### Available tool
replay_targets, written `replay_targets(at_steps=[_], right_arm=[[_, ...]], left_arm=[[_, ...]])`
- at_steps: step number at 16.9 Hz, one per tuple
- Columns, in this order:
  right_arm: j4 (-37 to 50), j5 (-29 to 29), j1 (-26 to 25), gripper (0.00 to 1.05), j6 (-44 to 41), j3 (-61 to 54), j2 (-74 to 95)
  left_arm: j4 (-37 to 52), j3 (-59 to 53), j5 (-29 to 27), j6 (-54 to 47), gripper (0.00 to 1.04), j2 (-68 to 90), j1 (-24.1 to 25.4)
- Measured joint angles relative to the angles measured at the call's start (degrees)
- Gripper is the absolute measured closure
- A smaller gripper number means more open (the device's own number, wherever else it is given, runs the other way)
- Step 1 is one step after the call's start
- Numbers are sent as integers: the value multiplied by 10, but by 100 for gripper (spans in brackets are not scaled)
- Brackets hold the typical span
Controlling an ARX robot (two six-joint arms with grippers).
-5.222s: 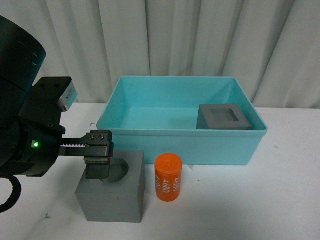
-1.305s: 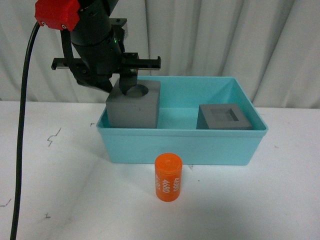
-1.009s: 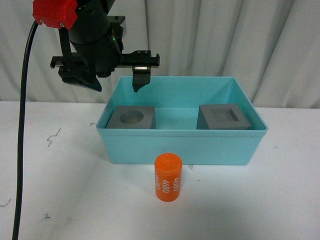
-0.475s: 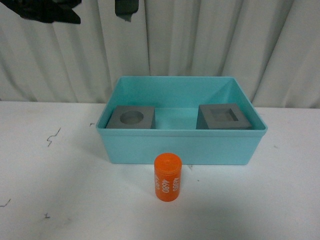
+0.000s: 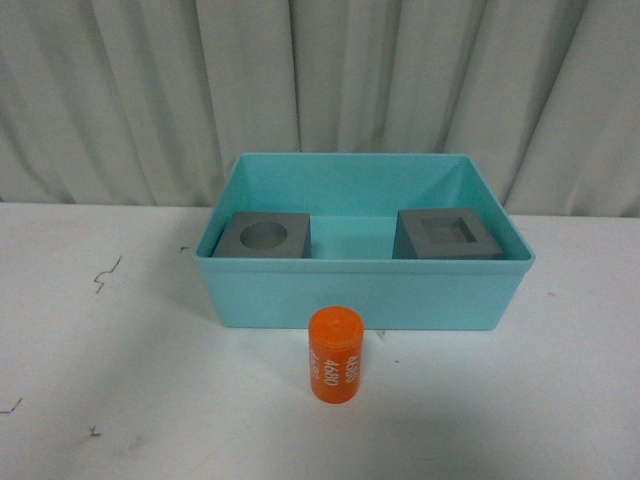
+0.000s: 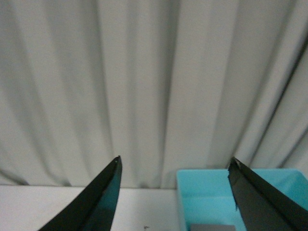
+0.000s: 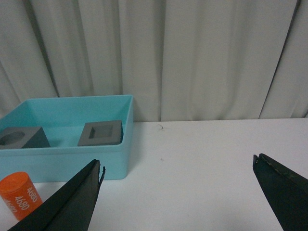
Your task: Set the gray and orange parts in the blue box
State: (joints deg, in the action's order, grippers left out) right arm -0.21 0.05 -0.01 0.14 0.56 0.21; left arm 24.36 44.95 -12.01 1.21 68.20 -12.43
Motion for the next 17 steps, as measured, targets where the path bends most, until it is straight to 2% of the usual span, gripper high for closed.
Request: replay_targets(at_steps=[2,7,12,13,14,17], right_arm=[[0,0,0,6,0,0,0],[0,0,0,6,0,0,0],[0,0,0,6,0,0,0],[0,0,0,6,0,0,0],[0,0,0,6,0,0,0],[0,0,0,6,0,0,0]], left_arm=[[66,-102,11,-2,60,-56,26],[106,-245,50,-3,103,-129,56],[108,-330,79,-3,103,-202,80],[104,-341,110,-4,103,-219,105],[101,-353,112,-4,103,-239,125],[75,-388,120,-4,103,-294,123]])
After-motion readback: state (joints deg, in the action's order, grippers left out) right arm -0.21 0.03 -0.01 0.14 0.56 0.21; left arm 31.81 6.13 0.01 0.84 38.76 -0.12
